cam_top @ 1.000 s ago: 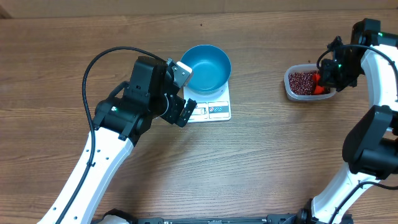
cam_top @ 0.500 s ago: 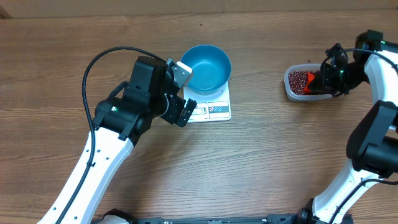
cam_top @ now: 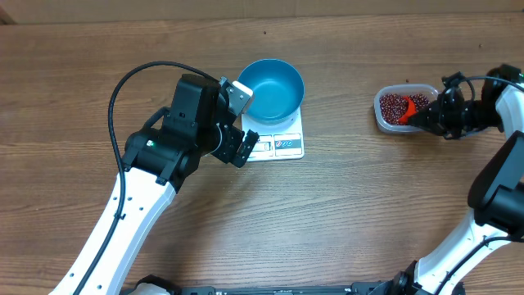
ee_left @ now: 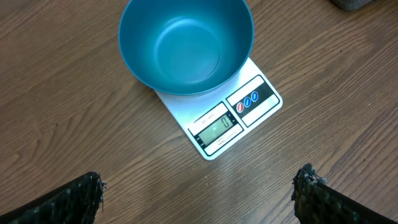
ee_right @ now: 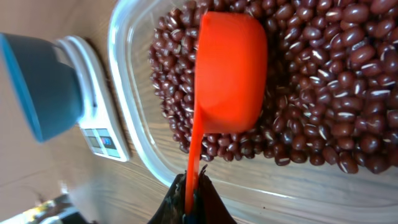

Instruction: Scoop item into bowl and weigh 150g on scale

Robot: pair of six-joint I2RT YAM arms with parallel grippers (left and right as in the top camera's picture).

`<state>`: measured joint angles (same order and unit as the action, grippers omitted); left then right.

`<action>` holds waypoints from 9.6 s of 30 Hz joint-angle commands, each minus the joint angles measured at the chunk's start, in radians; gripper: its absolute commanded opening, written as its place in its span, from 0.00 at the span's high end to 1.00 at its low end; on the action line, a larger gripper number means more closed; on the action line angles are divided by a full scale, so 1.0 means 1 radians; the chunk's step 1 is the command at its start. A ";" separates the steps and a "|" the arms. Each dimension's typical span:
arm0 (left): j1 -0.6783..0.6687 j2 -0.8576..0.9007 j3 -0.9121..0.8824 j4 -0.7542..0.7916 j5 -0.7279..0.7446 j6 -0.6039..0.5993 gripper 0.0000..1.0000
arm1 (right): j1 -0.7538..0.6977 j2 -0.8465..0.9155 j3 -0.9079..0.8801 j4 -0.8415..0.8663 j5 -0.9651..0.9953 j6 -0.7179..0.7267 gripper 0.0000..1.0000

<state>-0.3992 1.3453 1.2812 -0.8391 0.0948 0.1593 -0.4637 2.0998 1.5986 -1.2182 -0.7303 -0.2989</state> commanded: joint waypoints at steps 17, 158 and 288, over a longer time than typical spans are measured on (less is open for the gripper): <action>0.000 0.009 -0.005 0.002 0.013 -0.013 0.00 | -0.144 0.004 -0.021 -0.067 -0.336 -0.082 0.96; 0.000 0.010 -0.005 0.002 0.010 -0.014 0.00 | 1.012 -0.012 0.485 -0.010 0.880 0.269 0.96; 0.000 0.009 -0.005 0.002 0.010 -0.014 0.01 | 0.194 -0.310 -0.249 0.237 0.587 0.142 0.96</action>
<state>-0.3992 1.3453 1.2812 -0.8387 0.0944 0.1570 -0.2726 1.7840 1.3861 -1.0016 -0.1150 -0.1841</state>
